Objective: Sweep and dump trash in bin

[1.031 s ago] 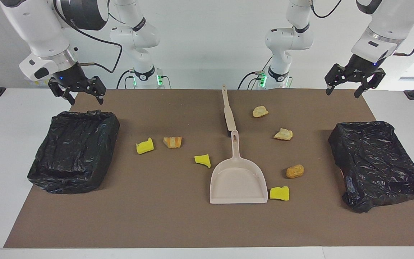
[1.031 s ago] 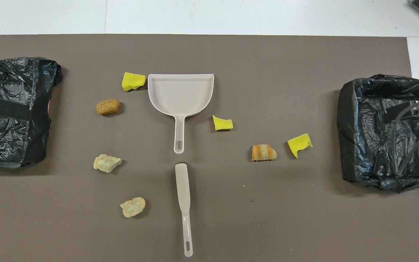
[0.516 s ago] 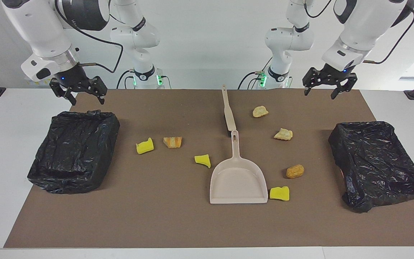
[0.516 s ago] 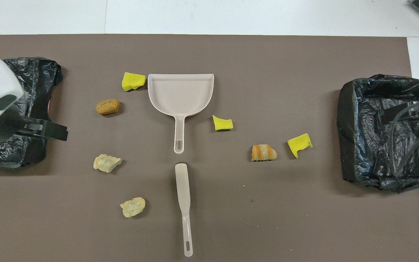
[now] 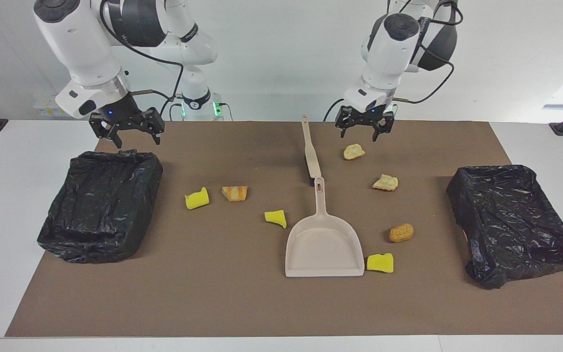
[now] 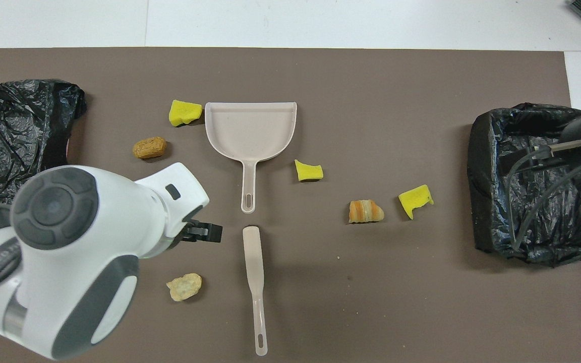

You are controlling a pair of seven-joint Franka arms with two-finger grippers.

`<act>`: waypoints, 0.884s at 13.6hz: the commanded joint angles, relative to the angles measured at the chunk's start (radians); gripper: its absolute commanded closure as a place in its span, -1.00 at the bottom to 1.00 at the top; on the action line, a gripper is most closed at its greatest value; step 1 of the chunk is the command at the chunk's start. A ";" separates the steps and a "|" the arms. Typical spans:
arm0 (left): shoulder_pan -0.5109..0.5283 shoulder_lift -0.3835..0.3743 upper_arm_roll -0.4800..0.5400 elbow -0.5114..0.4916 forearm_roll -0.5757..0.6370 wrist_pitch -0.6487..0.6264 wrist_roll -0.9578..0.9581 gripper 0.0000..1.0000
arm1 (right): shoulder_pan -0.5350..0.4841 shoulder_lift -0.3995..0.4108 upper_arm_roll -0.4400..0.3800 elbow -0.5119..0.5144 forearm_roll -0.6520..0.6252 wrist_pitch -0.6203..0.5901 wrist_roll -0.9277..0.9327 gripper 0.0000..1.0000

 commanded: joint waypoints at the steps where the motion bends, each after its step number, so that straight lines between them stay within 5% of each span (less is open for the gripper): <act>1: -0.103 -0.052 0.021 -0.147 0.009 0.120 -0.091 -1.00 | -0.006 0.040 0.026 0.011 0.012 0.024 -0.007 -1.00; 7: -0.305 -0.028 0.019 -0.389 0.009 0.370 -0.253 -1.00 | -0.008 0.176 0.224 0.083 0.017 0.113 0.200 -1.00; 12: -0.393 -0.031 0.017 -0.480 0.008 0.423 -0.288 -1.00 | 0.035 0.279 0.345 0.095 0.017 0.273 0.400 -1.00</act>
